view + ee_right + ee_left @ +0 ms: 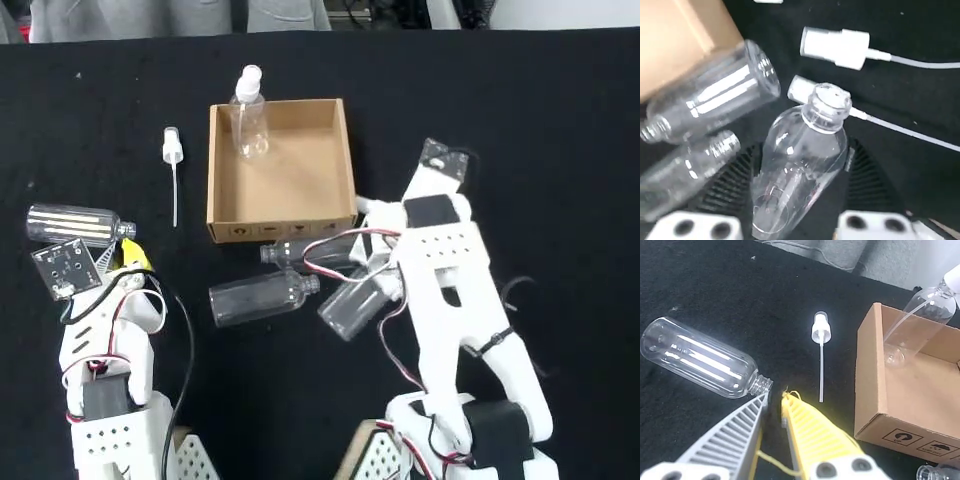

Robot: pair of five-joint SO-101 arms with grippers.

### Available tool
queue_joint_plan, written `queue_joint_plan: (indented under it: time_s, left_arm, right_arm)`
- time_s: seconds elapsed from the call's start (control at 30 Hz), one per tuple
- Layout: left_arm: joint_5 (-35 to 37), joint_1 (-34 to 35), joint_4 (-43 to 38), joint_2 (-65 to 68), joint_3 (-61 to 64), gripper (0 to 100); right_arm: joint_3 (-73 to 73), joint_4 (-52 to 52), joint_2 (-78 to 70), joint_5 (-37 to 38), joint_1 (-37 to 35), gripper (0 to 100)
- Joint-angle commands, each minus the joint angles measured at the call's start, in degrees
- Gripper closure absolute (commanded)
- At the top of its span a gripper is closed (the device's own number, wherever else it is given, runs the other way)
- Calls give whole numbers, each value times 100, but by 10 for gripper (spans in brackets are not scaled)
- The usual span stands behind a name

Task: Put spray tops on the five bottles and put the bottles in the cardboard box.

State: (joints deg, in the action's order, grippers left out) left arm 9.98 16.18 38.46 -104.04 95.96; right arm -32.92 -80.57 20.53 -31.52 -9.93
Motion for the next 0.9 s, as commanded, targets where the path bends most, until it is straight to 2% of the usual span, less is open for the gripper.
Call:
queue_joint_plan:
  time_s: [0.0, 0.13, 0.6, 0.87]
  left_arm:
    - [-44, 57, -105, -44, 145, 963]
    - [-44, 57, -105, -44, 145, 963]
    - [-44, 57, -114, -44, 145, 961]
    - [-44, 57, -114, -44, 145, 961]
  right_arm:
    - [505, -387, 31, 659, 105, 881]
    - [470, -448, 4, 1521, 105, 881]
    - [462, -448, -22, 3675, 88, 881]
    - [-13, -404, -22, 4545, -686, 882]
